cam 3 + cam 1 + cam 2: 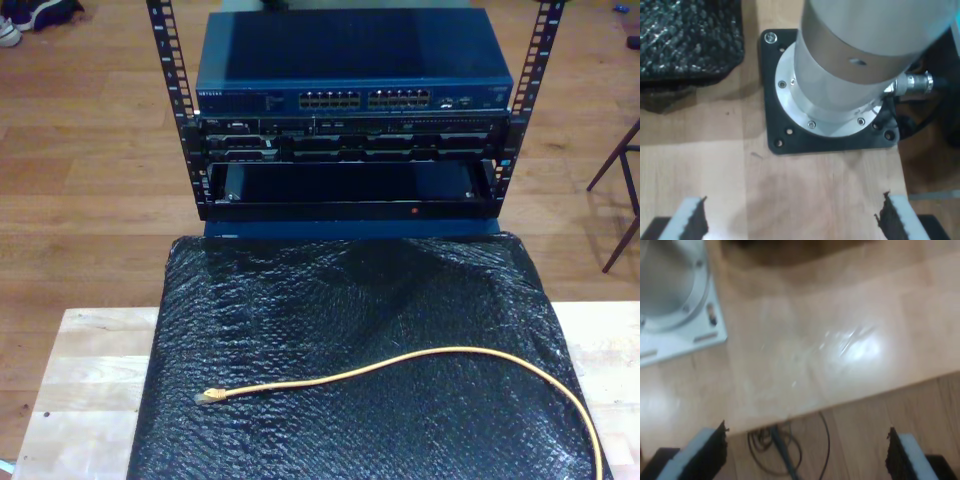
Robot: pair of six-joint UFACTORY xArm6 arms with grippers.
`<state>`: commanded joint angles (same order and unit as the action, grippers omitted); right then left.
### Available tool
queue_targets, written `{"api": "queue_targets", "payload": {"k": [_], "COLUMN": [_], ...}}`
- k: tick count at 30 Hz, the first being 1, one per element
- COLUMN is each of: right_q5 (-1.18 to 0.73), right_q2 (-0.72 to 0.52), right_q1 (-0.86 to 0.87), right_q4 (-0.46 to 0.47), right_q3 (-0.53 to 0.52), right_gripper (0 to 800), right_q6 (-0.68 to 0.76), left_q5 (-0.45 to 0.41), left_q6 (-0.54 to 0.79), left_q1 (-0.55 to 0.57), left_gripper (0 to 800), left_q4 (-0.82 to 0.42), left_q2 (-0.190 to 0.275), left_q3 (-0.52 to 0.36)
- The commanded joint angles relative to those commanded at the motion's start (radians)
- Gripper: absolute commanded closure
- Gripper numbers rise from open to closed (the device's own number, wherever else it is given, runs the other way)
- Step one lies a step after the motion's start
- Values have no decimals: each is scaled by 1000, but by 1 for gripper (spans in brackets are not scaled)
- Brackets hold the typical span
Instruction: Grab the cable and plug it in
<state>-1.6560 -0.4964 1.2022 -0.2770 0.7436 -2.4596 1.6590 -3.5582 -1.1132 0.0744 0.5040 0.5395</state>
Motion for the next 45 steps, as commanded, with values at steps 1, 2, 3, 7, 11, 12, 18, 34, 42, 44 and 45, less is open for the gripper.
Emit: {"api": "queue_targets", "payload": {"k": [1, 2, 3, 7, 11, 12, 18, 34, 42, 44, 45], "right_q5": [-18, -38, -54, -97, -101, -101, -101, -98, -97, -95, -95], "right_q2": [2, 3, 6, 25, 35, 35, 48, 43, 40, 41, 41], "right_q1": [-2, -5, -6, -32, -94, -110, -157, -265, -324, -348, -361], "right_q4": [-23, -48, -71, -118, -127, -129, -176, -206, -207, -207, -207], "right_q3": [12, 23, 34, 74, 89, 94, 100, 117, 132, 138, 138], "right_gripper": [0, 0, 0, 0, 0, 0, 1, 1, 1, 1, 0], "right_q6": [8, 17, 29, 81, 140, 150, 203, 295, 328, 356, 364], "left_q5": [0, -2, 0, 2, 3, 5, 5, 3, 3, 2, 0], "left_q6": [-21, -38, -54, -100, -127, -137, -201, -310, -345, -356, -358], "left_q1": [18, 32, 43, 86, 115, 121, 172, 278, 308, 315, 315], "left_gripper": [0, 0, 0, 0, 0, 0, 0, 0, 0, 0, 0], "left_q4": [6, 14, 23, 64, 92, 95, 133, 203, 230, 230, 230], "left_q2": [0, 0, 0, -2, -2, -2, -3, -3, -3, -2, -2], "left_q3": [0, 2, 3, 14, 14, 14, 15, 15, 17, 17, 17]}}
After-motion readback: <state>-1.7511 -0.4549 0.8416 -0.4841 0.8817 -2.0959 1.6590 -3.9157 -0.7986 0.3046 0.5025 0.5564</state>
